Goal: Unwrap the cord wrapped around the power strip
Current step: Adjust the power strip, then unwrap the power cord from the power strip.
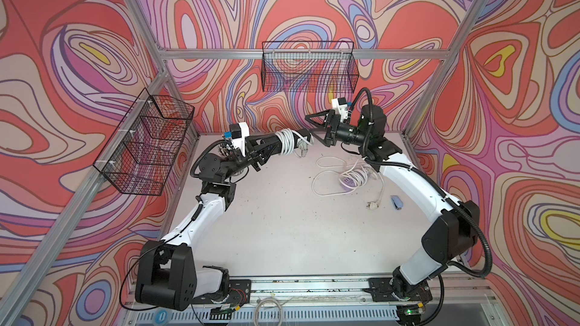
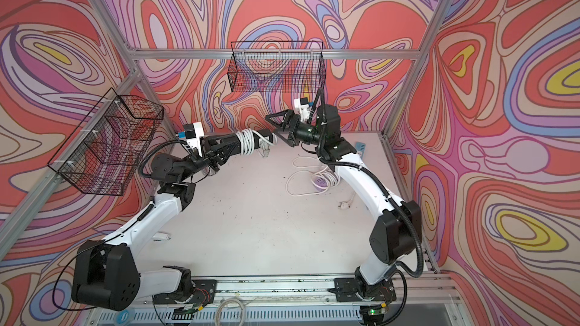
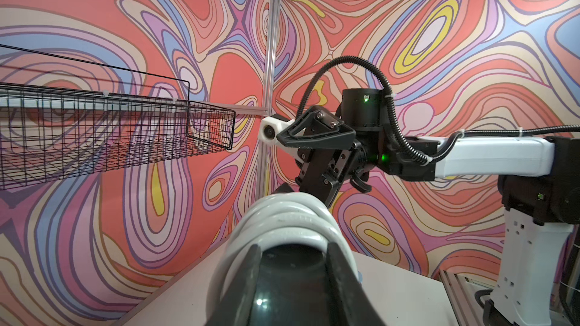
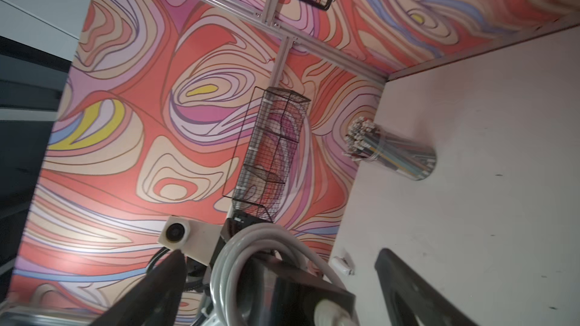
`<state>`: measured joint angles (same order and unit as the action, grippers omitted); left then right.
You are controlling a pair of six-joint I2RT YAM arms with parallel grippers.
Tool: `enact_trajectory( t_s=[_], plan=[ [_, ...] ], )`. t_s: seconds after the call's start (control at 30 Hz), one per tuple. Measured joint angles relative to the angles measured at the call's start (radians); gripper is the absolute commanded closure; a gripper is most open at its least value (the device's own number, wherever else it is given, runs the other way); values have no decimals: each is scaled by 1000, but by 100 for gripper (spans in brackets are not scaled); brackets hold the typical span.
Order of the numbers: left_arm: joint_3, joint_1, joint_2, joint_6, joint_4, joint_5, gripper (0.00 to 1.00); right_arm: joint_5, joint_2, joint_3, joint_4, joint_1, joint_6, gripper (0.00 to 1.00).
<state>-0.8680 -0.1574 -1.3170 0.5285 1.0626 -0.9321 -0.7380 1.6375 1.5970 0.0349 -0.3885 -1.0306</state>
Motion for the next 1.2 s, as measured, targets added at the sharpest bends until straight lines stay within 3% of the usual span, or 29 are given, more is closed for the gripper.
enact_trajectory(
  t_s=[0.17,0.43,0.6,0.8,1.03,1.2],
  plan=[
    [-40,1,-55,0,-19,51,100,165,-72,111,290,14,327,2],
    [-142,12,-119,34,1,118,100,368,-174,124,404,2,625,2],
    [-111,33,-132,119,101,138,100,448,-263,-13,375,-18,700,2],
    [-76,100,-140,212,135,156,100,494,-294,-79,320,-137,784,3],
    [-79,98,-140,249,162,114,100,544,-231,-71,265,-267,898,7],
    [-85,98,-140,249,161,83,100,561,-154,-54,248,-286,940,10]
  ],
)
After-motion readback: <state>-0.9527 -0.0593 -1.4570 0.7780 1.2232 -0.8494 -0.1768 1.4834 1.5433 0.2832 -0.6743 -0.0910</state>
